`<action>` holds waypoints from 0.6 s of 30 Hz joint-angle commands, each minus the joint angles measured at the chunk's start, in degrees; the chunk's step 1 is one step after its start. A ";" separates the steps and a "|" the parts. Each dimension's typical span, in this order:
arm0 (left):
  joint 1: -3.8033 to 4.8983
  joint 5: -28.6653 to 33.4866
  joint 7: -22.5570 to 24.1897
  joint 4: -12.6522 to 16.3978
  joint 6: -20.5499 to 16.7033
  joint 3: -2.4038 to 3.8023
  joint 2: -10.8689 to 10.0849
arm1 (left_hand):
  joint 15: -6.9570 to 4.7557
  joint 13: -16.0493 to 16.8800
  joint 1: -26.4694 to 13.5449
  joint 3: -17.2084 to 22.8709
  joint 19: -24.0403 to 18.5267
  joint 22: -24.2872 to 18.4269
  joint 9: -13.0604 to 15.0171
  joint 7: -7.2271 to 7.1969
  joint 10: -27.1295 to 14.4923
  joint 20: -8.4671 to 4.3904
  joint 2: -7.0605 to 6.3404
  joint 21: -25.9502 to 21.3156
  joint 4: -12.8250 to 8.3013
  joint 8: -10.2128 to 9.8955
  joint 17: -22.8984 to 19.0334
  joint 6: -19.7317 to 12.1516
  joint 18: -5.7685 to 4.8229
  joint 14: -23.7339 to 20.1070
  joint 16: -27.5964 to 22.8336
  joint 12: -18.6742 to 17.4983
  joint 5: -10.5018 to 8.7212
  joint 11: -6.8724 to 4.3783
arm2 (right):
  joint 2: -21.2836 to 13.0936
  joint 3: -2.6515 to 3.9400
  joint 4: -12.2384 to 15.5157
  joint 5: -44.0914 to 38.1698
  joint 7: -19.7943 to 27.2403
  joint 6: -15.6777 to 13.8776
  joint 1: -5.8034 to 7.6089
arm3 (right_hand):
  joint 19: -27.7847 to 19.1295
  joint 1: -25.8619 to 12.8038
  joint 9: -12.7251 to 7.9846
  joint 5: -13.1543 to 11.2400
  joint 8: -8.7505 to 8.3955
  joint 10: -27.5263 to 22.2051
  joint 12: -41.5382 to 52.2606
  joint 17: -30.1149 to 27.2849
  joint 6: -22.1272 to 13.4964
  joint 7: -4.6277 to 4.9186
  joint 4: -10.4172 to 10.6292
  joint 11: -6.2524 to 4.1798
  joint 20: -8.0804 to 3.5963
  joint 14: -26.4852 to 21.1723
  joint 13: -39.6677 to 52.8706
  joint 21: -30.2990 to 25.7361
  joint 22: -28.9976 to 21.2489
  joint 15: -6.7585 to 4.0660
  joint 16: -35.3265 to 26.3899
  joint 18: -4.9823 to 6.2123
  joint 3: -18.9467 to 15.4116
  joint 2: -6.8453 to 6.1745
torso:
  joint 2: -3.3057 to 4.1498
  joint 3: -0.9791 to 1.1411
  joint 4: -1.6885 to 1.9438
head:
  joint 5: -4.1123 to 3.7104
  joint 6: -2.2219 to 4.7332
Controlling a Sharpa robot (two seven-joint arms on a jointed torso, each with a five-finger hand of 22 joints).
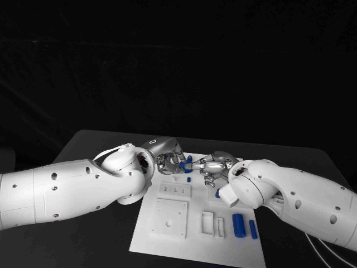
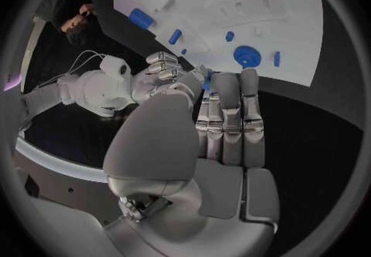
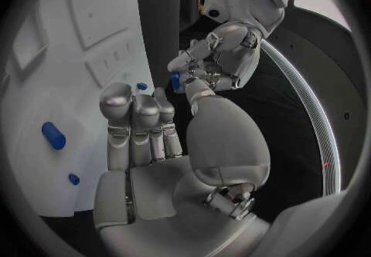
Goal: Assemble the parts on the task board
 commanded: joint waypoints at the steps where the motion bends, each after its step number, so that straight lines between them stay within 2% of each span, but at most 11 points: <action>1: 0.17 -0.04 0.32 0.20 0.10 0.06 0.17 | 0.04 -0.07 -0.14 0.33 0.18 1.16 3.93 -0.30 0.48 -0.07 0.51 0.23 0.10 0.40 0.09 1.31 0.96 0.31 0.40 -0.16 0.29 0.05 | 0.24 0.00 -0.06 0.36 0.61 1.51 -0.01 | 2.19 -0.09 -0.08 -0.25 -0.24 -0.25 0.29 0.00 0.05 -0.09 -0.28 -0.04 0.29 -0.28 0.03 -0.12 5.44 0.14 -0.09 0.79 -0.15 0.95 | 0.03 -0.04 0.11 | 0.03 -0.07; 8: 0.17 -0.06 0.30 0.28 0.29 0.06 0.25 | 0.04 -0.07 -0.13 0.34 0.18 1.17 3.93 -0.28 0.47 -0.07 0.51 0.24 0.06 0.41 0.09 1.32 0.97 0.32 0.40 -0.17 0.31 0.05 | 0.45 -0.01 -0.09 0.49 0.94 1.57 -0.01 | 2.14 -0.55 -0.08 -0.47 -0.23 -0.17 0.43 0.01 0.61 -0.25 -1.75 -0.14 0.24 -0.28 0.12 -0.07 5.43 0.09 -0.07 0.74 -0.02 1.93 | 0.01 -0.05 0.00 | 0.19 -0.17; 11: 0.17 -0.07 0.27 0.32 0.42 0.06 0.29 | 0.04 -0.07 -0.13 0.34 0.18 1.17 3.93 -0.28 0.47 -0.07 0.51 0.24 0.06 0.41 0.09 1.32 0.97 0.32 0.40 -0.17 0.31 0.05 | 0.49 -0.01 -0.09 0.47 1.15 1.52 -0.02 | 2.14 0.29 -0.08 -2.28 -0.23 -0.13 0.54 0.12 1.61 -0.56 -3.66 -0.34 0.15 -0.23 0.24 0.02 5.45 -0.05 0.05 0.68 1.45 4.06 | -0.02 -0.04 -0.02 | 0.22 -0.17; 12: 0.17 -0.07 0.26 0.33 0.44 0.06 0.30 | 0.04 -0.07 -0.13 0.34 0.18 1.17 3.93 -0.28 0.47 -0.07 0.51 0.24 0.06 0.41 0.09 1.32 0.97 0.32 0.40 -0.17 0.31 0.05 | 0.49 -0.01 -0.10 0.46 1.20 1.51 -0.02 | 2.15 0.45 -0.07 -2.64 -0.23 -0.14 0.57 0.12 1.88 -0.60 -4.18 -0.41 0.13 -0.25 0.27 0.07 5.46 -0.08 0.04 0.64 2.10 4.42 | -0.03 -0.04 -0.02 | 0.22 -0.17; 15: 0.17 -0.07 0.22 0.35 0.53 0.06 0.31 | 0.04 -0.07 -0.13 0.34 0.18 1.17 3.93 -0.28 0.47 -0.07 0.51 0.24 0.06 0.41 0.09 1.32 0.97 0.32 0.40 -0.17 0.31 0.05 | 0.50 -0.01 -0.12 0.42 1.45 1.49 -0.02 | 2.11 1.26 -0.02 -4.87 -0.18 -0.29 0.61 0.20 3.31 -0.94 -6.98 -0.76 -0.07 -0.26 0.42 0.22 5.50 -0.31 0.09 0.46 6.70 6.10 | -0.04 -0.04 -0.01 | 0.18 -0.13; 16: 0.17 -0.07 0.21 0.35 0.55 0.06 0.31 | 0.04 -0.07 -0.13 0.34 0.18 1.17 3.93 -0.28 0.47 -0.07 0.51 0.24 0.06 0.41 0.09 1.32 0.97 0.32 0.40 -0.17 0.31 0.05 | 0.50 -0.01 -0.13 0.40 1.52 1.51 -0.02 | 2.03 0.34 -0.08 -5.35 -0.36 -0.33 0.66 0.23 3.82 -1.20 -8.75 -0.71 -0.19 -0.29 0.53 0.22 5.49 -0.37 0.08 0.33 10.17 5.74 | -0.02 -0.02 -0.01 | 0.19 -0.14; 18: 0.17 -0.07 0.18 0.35 0.61 0.06 0.32 | 0.04 -0.07 -0.13 0.34 0.18 1.17 3.93 -0.28 0.47 -0.07 0.51 0.24 0.06 0.41 0.09 1.32 0.97 0.32 0.40 -0.17 0.31 0.05 | 0.49 -0.01 -0.13 0.34 1.67 1.56 -0.02 | 1.98 0.41 0.09 -5.83 -0.13 -0.42 0.55 0.26 5.29 -1.17 -10.74 -0.98 -0.31 -0.33 0.52 0.36 5.53 -0.48 0.07 0.24 13.65 6.39 | -0.02 -0.01 -0.02 | 0.18 -0.14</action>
